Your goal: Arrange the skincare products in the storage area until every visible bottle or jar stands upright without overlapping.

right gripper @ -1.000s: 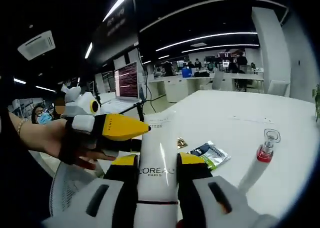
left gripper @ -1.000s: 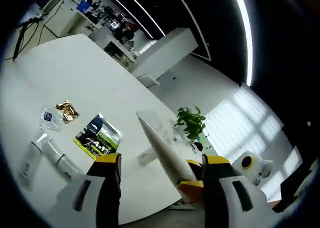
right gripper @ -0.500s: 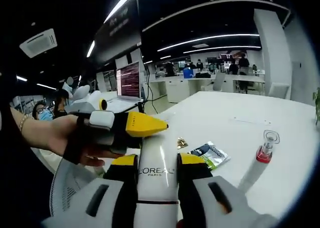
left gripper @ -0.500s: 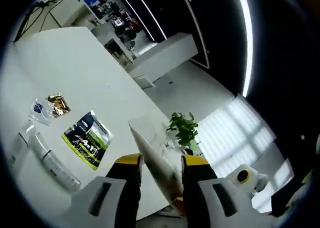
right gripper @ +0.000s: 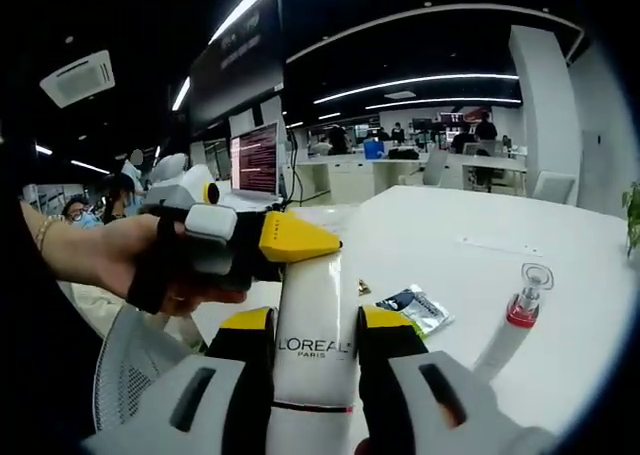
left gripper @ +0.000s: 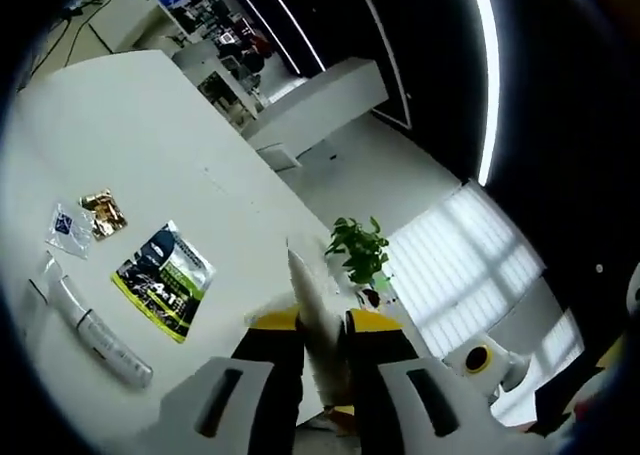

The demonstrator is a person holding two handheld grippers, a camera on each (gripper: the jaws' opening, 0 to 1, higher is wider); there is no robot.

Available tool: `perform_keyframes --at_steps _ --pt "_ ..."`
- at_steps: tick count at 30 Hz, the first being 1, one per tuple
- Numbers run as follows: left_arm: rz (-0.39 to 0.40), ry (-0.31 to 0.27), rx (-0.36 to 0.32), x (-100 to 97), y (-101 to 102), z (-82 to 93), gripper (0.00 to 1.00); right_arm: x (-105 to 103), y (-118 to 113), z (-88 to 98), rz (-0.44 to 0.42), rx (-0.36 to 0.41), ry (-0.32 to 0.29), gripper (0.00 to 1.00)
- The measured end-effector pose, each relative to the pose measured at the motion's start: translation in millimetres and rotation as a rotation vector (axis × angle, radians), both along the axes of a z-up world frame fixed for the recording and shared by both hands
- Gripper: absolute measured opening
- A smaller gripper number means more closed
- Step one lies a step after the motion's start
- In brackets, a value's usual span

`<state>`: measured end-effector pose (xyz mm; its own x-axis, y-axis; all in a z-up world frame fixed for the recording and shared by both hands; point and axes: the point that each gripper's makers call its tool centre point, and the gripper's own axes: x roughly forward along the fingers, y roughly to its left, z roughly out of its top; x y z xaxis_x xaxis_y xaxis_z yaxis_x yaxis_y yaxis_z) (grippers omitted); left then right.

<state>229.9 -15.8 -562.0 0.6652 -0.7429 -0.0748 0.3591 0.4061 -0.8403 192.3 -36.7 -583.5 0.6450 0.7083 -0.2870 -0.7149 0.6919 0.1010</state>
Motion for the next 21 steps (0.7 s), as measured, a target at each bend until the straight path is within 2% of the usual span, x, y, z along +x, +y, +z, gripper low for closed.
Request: perform_keyframes --at_steps 1,4,8,11,17,21 --pt "-0.012 -0.020 0.029 0.0 -2.2 1.1 0.08 0.9 -1.5 1.4 -0.002 0.001 -0.007 0.32" --pt "-0.056 -0.035 0.040 1.5 -7.5 6.9 0.07 2.1 -5.3 4.0 0.000 0.012 -0.010 0.31" --pt "-0.119 -0.073 0.052 -2.7 -17.9 19.3 0.06 2.4 -11.0 10.7 0.027 0.063 -0.011 0.31" --pt "-0.181 -0.108 0.086 -8.8 -26.2 25.7 0.06 0.9 -13.9 14.0 0.090 0.099 0.004 0.31" --pt "-0.291 -0.168 0.074 -15.0 -32.7 40.4 0.06 -3.8 -19.5 33.1 0.200 0.166 -0.017 0.30" --pt "-0.404 -0.235 0.083 -28.4 -42.0 50.7 0.06 -9.7 -19.2 40.0 0.276 0.177 -0.011 0.29"
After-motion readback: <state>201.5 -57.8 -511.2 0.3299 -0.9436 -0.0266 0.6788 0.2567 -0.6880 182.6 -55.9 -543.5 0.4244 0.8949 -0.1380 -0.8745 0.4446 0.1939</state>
